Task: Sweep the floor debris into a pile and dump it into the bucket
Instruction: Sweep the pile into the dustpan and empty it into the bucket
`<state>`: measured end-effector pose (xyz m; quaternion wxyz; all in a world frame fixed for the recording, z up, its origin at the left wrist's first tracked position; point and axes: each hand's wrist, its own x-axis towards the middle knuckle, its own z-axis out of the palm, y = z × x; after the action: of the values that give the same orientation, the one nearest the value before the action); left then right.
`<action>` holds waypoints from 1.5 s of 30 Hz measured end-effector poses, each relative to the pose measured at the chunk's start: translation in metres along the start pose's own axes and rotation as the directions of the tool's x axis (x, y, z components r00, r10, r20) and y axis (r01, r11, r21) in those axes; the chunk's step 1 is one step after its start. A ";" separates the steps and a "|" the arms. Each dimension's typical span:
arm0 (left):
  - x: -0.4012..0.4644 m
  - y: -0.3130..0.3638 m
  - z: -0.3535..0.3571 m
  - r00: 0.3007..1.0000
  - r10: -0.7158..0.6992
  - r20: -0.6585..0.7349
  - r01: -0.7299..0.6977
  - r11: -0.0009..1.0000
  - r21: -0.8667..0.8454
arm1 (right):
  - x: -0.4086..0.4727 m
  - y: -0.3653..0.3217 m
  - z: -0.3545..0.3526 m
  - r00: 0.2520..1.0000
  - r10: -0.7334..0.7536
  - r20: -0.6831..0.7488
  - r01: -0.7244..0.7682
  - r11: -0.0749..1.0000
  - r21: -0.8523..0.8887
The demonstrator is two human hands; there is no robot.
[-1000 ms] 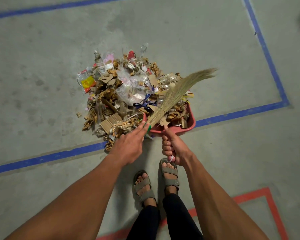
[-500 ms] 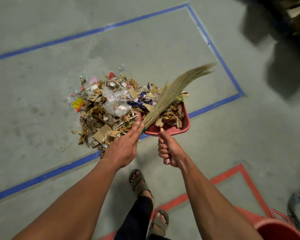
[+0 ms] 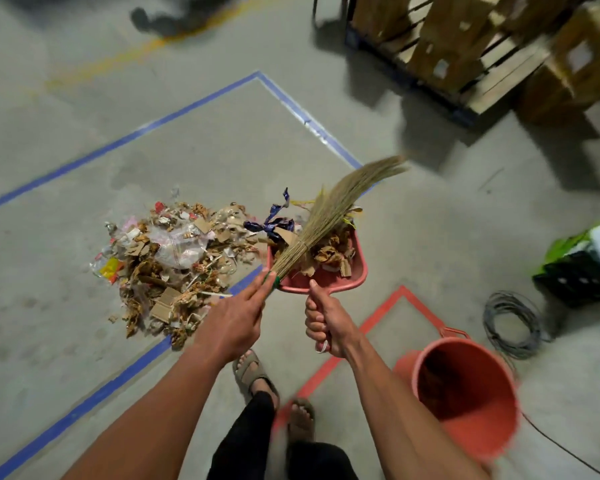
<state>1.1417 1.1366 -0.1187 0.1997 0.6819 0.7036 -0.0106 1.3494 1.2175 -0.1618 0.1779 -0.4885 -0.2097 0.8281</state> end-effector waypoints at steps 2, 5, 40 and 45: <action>-0.013 0.031 -0.014 0.998 0.065 -0.011 -0.065 0.998 0.023 | -0.042 -0.002 -0.013 0.999 -0.032 -0.034 0.033 0.998 0.045; -0.026 0.070 -0.030 0.988 0.155 0.007 -0.155 0.987 0.041 | -0.095 -0.002 -0.030 0.994 -0.077 -0.079 0.085 0.990 0.115; -0.022 0.356 0.118 0.547 0.692 0.471 -0.796 0.604 0.038 | -0.275 0.190 -0.257 0.830 -0.012 -0.558 0.428 0.655 0.622; 0.029 0.378 0.209 0.557 0.658 0.507 -0.768 0.640 0.013 | -0.221 0.206 -0.340 0.848 0.061 -0.526 0.358 0.664 0.656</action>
<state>1.5622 1.1304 -0.2216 0.2649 0.9040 0.2892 -0.1706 1.7329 0.9916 -0.2545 0.4765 -0.5548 0.1537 0.6645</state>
